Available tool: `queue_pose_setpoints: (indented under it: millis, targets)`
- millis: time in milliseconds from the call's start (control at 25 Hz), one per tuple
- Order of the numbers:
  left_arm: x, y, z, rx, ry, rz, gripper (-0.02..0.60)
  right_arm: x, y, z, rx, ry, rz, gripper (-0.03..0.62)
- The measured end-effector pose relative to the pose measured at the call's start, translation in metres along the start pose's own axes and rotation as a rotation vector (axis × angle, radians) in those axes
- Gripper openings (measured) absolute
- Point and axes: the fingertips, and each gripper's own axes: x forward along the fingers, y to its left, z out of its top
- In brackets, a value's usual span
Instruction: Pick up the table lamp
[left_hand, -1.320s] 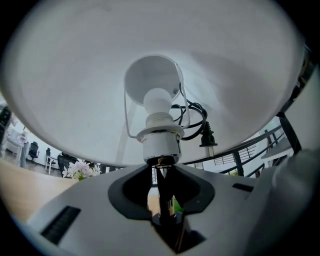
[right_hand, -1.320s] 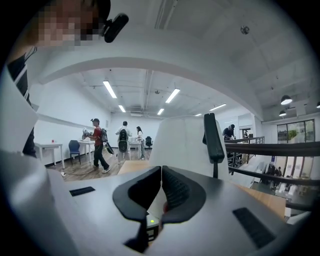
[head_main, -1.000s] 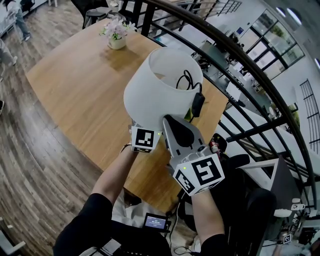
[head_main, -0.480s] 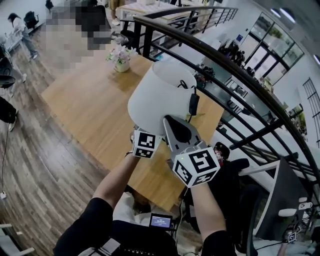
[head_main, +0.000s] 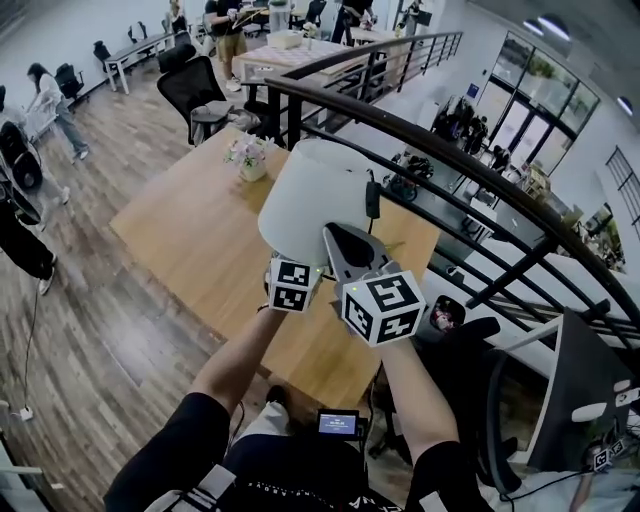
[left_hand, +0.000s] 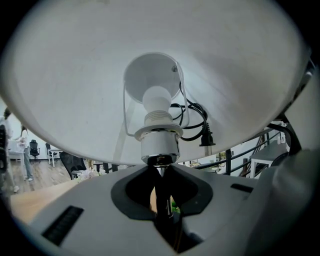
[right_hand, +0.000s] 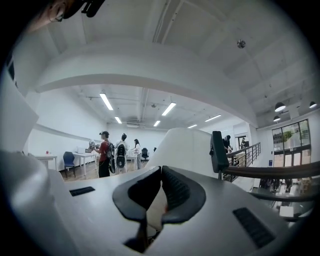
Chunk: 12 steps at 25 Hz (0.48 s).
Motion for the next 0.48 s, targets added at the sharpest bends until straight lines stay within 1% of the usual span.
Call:
queue_pose_setpoints:
  millis: [240, 480]
  targets:
    - [-0.012, -0.009, 0.018, 0.002, 0.006, 0.001, 0.075, -0.016, 0.002, 0.018, 0.009, -0.035, 0.015, 0.032]
    - [-0.036, -0.026, 0.023, 0.009, 0.015, 0.007, 0.075, -0.042, 0.018, 0.023, -0.019, -0.050, 0.029, 0.032]
